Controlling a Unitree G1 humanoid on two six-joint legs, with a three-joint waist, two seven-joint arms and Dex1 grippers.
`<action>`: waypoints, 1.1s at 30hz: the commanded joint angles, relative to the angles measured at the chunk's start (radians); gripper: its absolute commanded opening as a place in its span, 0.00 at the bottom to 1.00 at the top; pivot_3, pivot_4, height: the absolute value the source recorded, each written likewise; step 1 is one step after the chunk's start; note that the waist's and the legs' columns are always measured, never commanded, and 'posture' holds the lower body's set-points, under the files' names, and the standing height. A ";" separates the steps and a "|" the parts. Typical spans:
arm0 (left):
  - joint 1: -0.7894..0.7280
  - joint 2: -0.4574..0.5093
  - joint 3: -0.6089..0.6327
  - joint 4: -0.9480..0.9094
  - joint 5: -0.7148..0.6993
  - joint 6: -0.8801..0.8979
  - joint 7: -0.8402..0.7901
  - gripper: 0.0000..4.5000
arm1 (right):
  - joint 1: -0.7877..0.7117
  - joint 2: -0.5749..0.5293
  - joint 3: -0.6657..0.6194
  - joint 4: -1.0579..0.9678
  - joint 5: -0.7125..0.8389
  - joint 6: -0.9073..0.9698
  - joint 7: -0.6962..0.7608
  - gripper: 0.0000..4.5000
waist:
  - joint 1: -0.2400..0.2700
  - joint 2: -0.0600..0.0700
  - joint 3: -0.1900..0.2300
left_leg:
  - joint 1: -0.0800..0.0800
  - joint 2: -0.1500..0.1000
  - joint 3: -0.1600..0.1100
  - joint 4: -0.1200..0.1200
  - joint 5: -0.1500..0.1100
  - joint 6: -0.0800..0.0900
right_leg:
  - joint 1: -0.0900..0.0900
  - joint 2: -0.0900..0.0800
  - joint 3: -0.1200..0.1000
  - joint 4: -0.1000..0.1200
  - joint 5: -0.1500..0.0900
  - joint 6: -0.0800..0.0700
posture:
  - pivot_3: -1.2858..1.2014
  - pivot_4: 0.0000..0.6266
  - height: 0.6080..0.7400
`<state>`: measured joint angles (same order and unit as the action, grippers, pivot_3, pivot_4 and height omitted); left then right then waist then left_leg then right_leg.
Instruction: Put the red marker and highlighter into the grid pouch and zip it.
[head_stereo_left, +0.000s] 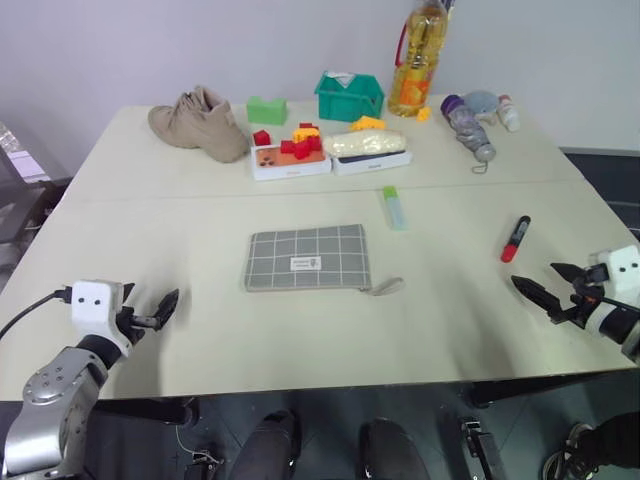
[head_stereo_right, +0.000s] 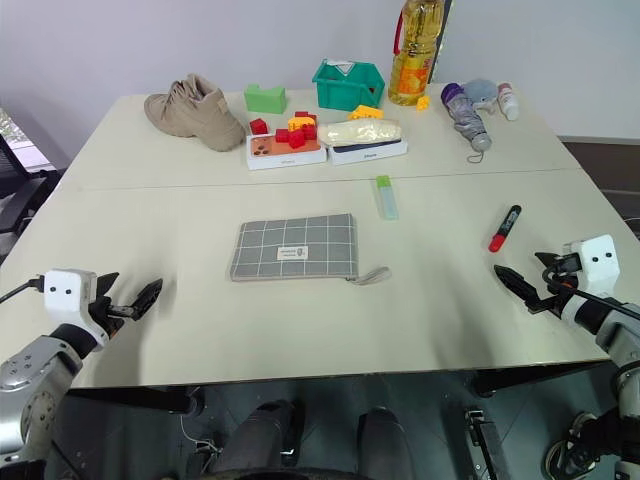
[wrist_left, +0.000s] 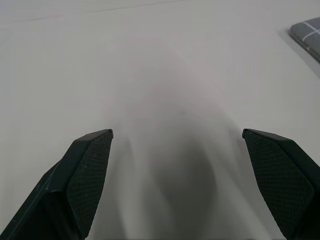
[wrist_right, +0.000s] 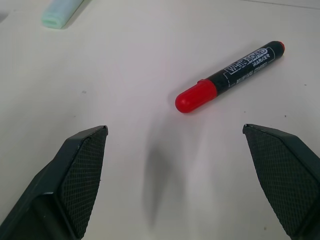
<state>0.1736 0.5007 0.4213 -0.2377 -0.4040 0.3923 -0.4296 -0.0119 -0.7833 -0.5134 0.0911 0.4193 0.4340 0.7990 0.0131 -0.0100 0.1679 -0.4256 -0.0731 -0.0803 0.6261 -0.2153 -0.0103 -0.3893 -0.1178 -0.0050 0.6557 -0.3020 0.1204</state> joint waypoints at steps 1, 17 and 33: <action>-0.002 0.009 0.024 -0.037 -0.014 0.004 -0.003 0.99 | -0.017 -0.003 -0.011 -0.010 0.018 -0.017 0.002 1.00 | 0.000 0.000 0.000 | 0.000 0.000 0.000 0.000 0.000 0.000 | 0.000 0.000 0.000 0.000 0.000 0.000 | 0.52 0.24 0.99; -0.089 -0.053 -0.050 -0.045 0.014 -0.047 0.037 0.99 | -0.249 0.102 0.227 -0.245 0.075 0.060 -0.023 1.00 | -0.005 0.000 0.000 | 0.000 0.001 0.000 0.000 0.000 0.000 | 0.000 0.001 0.000 0.000 0.000 0.000 | 0.52 0.24 0.99; -0.102 -0.011 -0.102 0.008 0.078 -0.124 -0.034 1.00 | -0.473 0.369 0.608 -0.098 -0.169 0.084 -0.230 0.01 | -0.004 0.000 0.000 | 0.000 -0.001 -0.001 0.000 0.000 0.000 | -0.001 0.003 0.000 -0.001 0.001 0.001 | 0.52 0.24 0.99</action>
<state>0.0741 0.4736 0.3197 -0.2280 -0.3372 0.2977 -0.4510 -0.4705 -0.4206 0.0877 -0.0261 0.2762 0.5318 0.5935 0.0089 -0.0103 0.1679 -0.4258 -0.0741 -0.0811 0.6257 -0.2151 -0.0108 -0.3906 -0.1150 -0.0053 0.6552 -0.3005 0.1212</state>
